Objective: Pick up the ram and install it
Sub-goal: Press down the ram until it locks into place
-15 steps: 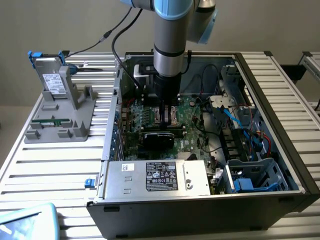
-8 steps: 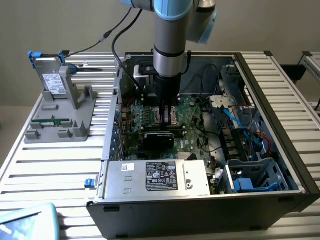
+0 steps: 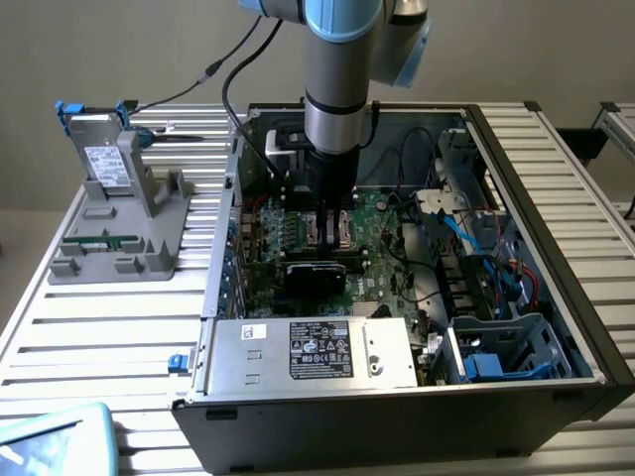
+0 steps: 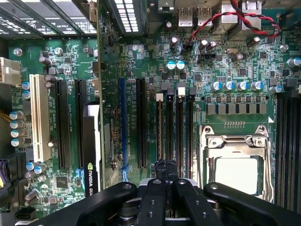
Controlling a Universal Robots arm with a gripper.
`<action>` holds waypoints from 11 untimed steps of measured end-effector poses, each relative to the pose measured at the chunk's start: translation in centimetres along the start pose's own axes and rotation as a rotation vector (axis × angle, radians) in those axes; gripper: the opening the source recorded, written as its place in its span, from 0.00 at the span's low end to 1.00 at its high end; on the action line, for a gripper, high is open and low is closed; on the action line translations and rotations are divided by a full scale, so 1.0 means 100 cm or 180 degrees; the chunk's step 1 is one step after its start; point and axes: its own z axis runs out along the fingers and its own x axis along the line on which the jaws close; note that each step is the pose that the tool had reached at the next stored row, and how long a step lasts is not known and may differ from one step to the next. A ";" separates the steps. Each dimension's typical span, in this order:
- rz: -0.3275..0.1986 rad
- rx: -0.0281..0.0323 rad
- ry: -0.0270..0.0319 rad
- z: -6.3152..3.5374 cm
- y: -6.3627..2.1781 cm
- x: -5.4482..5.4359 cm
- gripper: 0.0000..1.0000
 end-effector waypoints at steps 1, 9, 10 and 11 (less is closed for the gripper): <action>0.0000 0.0000 0.0000 0.0001 0.0000 0.000 0.11; 0.0000 0.0002 -0.0004 -0.0012 -0.0001 0.000 0.11; 0.0000 0.0002 -0.0004 -0.0018 -0.0001 0.000 0.11; 0.0000 0.0001 -0.0001 -0.0027 0.0000 0.000 0.11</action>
